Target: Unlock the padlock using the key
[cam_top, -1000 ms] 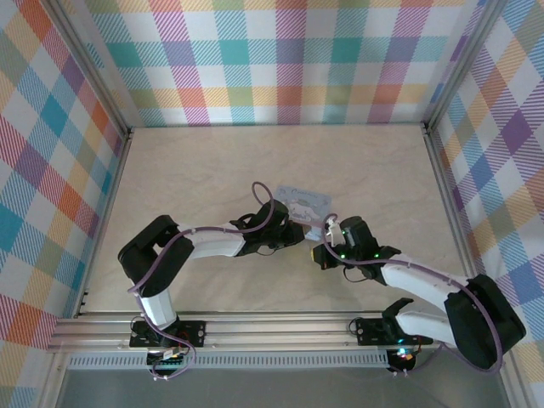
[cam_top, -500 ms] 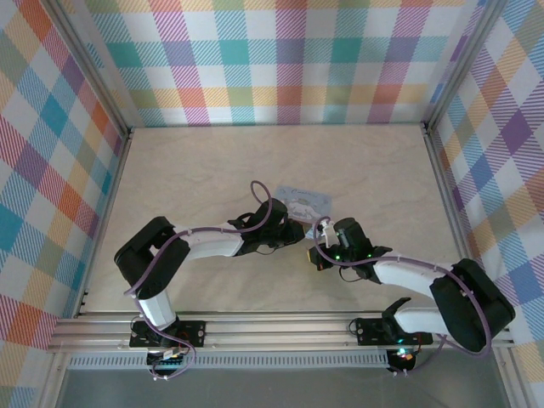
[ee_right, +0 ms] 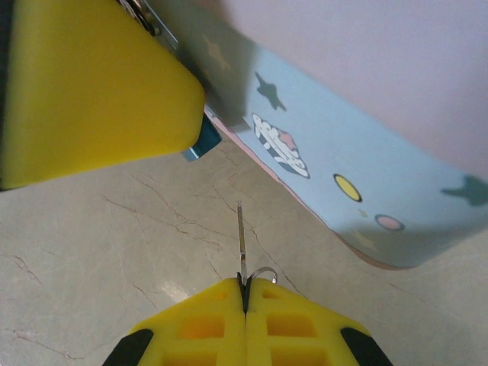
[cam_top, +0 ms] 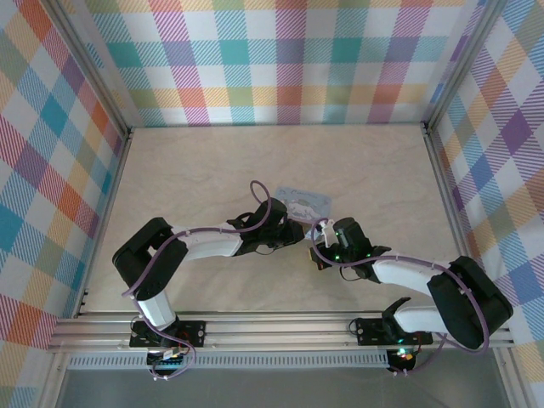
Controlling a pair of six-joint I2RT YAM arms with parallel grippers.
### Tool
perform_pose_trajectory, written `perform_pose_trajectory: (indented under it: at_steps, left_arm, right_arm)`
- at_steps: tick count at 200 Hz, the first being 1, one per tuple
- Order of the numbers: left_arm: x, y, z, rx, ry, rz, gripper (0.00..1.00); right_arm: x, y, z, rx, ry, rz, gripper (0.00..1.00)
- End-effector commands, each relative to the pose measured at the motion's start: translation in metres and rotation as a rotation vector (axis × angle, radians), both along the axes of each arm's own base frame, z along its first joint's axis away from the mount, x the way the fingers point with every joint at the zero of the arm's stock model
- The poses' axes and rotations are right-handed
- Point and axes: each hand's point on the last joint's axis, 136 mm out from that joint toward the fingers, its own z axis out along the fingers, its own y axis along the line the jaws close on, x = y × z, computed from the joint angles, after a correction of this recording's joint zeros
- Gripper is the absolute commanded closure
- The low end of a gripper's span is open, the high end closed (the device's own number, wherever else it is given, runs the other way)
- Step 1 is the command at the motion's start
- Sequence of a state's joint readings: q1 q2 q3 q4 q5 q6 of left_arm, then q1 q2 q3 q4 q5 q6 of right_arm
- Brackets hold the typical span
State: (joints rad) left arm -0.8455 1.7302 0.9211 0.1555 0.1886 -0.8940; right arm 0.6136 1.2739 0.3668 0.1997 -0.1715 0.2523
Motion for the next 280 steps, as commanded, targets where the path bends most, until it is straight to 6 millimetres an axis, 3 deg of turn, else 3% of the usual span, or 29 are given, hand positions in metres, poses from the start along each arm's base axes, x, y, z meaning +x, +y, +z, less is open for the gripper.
perform_pose_trajectory:
  at_steps: [1, 125, 228, 280]
  left_arm:
    - [0.006, -0.002, 0.027, -0.053, -0.035, -0.003, 0.78]
    - [0.004, 0.002, 0.026, -0.048, -0.03, 0.006, 0.78]
    - [0.008, 0.008, 0.03, -0.051, -0.033, 0.023, 0.78]
    - [0.009, 0.009, 0.031, -0.057, -0.026, 0.021, 0.78]
  right_arm:
    - [0.018, 0.006, 0.02, 0.022, -0.089, 0.013, 1.0]
    - [0.018, 0.011, 0.028, 0.069, -0.165, 0.063, 1.0]
    - [0.003, 0.004, 0.006, 0.05, -0.082, 0.058, 1.0]
    - [0.001, 0.009, 0.015, 0.095, -0.126, 0.083, 1.0]
